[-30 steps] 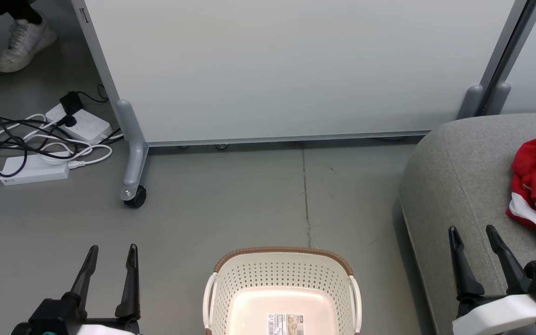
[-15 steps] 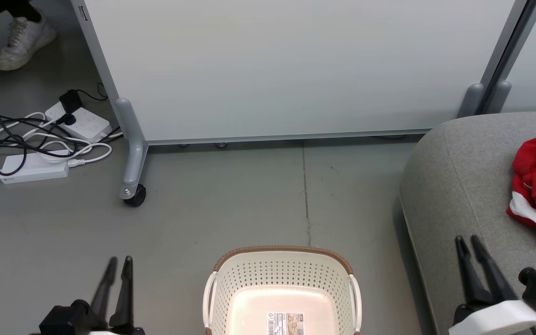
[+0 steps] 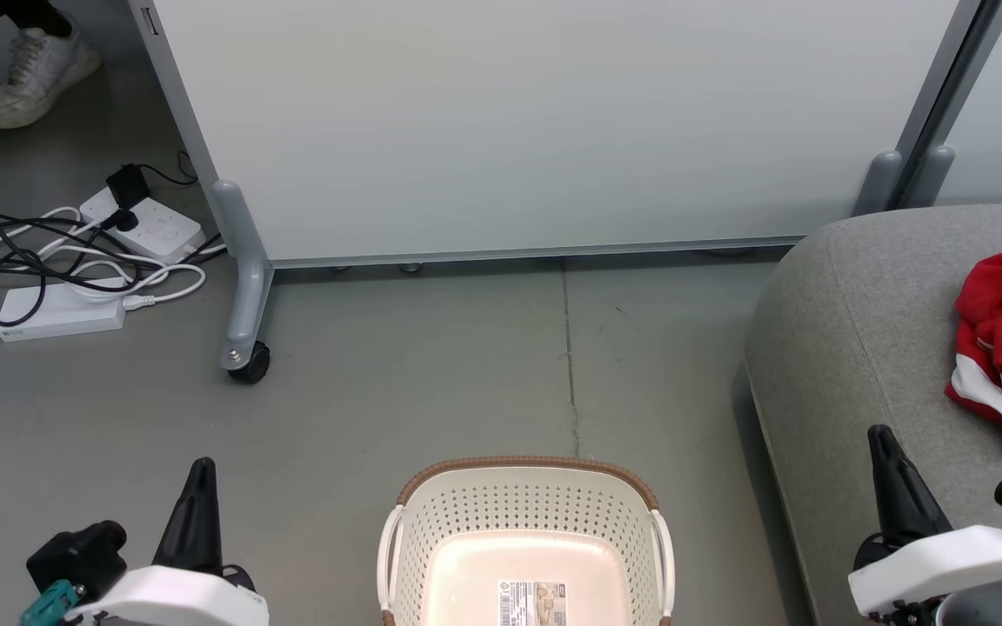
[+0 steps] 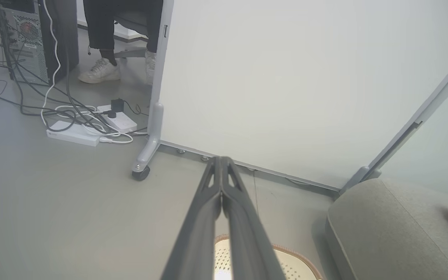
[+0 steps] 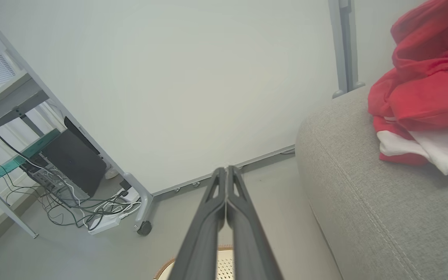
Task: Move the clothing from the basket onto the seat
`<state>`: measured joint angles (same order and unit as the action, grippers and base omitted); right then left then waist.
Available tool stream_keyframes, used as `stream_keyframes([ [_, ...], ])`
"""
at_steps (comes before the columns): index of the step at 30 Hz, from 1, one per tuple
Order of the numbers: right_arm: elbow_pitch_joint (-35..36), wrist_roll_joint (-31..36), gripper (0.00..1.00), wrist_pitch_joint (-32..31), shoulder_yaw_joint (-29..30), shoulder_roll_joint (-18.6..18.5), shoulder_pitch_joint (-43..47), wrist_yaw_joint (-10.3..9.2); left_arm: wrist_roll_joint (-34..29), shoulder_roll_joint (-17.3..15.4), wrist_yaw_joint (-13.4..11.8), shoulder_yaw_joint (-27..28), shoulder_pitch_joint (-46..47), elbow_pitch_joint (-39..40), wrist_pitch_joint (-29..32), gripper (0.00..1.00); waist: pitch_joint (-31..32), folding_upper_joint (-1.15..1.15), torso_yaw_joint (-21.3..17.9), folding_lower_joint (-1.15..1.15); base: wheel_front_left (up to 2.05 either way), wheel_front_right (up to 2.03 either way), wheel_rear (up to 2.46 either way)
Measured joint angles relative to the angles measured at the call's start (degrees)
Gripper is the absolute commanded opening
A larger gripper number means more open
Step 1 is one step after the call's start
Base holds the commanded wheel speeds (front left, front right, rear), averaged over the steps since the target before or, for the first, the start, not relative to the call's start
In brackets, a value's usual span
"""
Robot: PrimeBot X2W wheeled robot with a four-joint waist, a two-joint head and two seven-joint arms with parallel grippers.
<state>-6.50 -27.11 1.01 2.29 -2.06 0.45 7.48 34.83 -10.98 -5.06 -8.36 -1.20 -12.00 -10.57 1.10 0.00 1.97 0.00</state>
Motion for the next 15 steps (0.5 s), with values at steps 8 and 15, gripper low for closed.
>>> stream_keyframes([
  [8,-2.9,-7.1,0.00,-0.5,0.8,0.0,-2.9,0.00,6.1,1.0,1.5,2.0,3.3,-2.7,2.1,0.00,-0.2,0.00,-0.1,0.00,0.00,0.00,0.00],
  [15,-5.5,-12.8,0.00,-1.0,1.2,0.0,-5.3,0.00,11.2,1.6,2.6,3.5,6.0,-5.0,3.8,0.00,-0.4,0.00,-0.3,0.00,0.00,0.00,0.00],
])
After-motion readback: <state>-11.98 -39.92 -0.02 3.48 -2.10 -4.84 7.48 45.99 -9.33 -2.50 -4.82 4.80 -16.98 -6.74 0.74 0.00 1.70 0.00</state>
